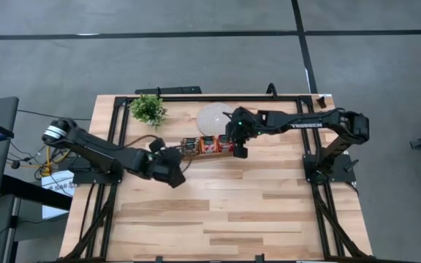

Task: Pick & Place Tea
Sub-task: Put the red tea bag into the right section of the wooden organizer

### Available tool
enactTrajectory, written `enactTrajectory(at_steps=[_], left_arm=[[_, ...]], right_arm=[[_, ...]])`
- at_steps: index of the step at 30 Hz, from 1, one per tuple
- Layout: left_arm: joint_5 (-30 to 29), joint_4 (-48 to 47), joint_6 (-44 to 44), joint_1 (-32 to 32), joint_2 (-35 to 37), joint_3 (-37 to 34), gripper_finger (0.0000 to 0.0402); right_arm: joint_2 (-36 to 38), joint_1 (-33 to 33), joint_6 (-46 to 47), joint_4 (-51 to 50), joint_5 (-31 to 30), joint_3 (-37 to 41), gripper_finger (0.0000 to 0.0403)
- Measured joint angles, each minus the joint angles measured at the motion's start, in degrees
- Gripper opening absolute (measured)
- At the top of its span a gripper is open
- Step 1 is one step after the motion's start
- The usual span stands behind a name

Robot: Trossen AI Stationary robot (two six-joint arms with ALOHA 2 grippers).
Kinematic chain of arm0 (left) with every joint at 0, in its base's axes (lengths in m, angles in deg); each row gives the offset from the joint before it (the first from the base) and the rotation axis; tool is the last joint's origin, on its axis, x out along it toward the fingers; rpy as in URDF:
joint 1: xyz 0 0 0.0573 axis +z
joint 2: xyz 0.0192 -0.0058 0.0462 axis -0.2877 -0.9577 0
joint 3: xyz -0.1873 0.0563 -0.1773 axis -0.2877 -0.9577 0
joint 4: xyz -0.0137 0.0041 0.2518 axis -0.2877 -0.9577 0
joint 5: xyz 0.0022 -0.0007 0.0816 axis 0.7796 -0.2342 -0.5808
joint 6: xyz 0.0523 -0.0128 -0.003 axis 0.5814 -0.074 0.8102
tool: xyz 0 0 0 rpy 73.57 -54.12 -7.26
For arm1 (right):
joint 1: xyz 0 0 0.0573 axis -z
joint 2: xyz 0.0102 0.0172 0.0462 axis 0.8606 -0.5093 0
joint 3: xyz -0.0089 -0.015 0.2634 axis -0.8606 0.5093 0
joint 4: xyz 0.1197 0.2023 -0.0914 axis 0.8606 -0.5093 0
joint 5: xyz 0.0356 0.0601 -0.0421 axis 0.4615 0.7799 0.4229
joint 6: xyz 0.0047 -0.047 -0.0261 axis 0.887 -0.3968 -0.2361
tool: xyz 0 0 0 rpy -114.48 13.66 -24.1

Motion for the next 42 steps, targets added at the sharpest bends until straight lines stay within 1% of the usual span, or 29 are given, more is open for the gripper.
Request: enactTrajectory(at_steps=[6, 13, 18, 22, 27, 36, 42], left_arm=[[-0.01, 5.16, -0.71, 0.00, 10.11, -6.44, 0.0135], [0.03, 14.70, -0.73, -0.07, 21.71, -15.34, 0.0135], [0.01, 19.42, -0.72, -0.07, 27.51, -19.98, 0.0135], [0.06, 19.74, -0.71, -0.09, 29.22, -20.84, 0.0135], [0.60, 19.78, -0.54, -0.11, 28.91, -20.82, 0.0135], [1.14, 19.80, -0.53, -0.26, 28.87, -20.84, 0.0135], [1.19, 20.63, -0.43, -0.26, 28.87, -20.82, 0.0135]], right_arm=[[-0.02, 1.83, -0.08, 0.20, 2.72, 0.00, 0.0000], [-0.02, 3.46, -0.02, -0.55, 2.87, 0.00, 0.0000], [-0.02, 3.41, 0.19, -0.64, 2.89, 0.00, 0.0000], [-0.02, 3.41, 0.46, -0.77, 2.87, 0.00, 0.0000], [-0.02, 3.32, 1.29, -0.82, 2.87, 0.00, 0.0000], [-0.02, 1.10, 1.55, -0.44, 2.69, 0.00, 0.0000], [-0.02, 1.24, 2.27, 0.09, 2.43, 0.30, 0.0000]])
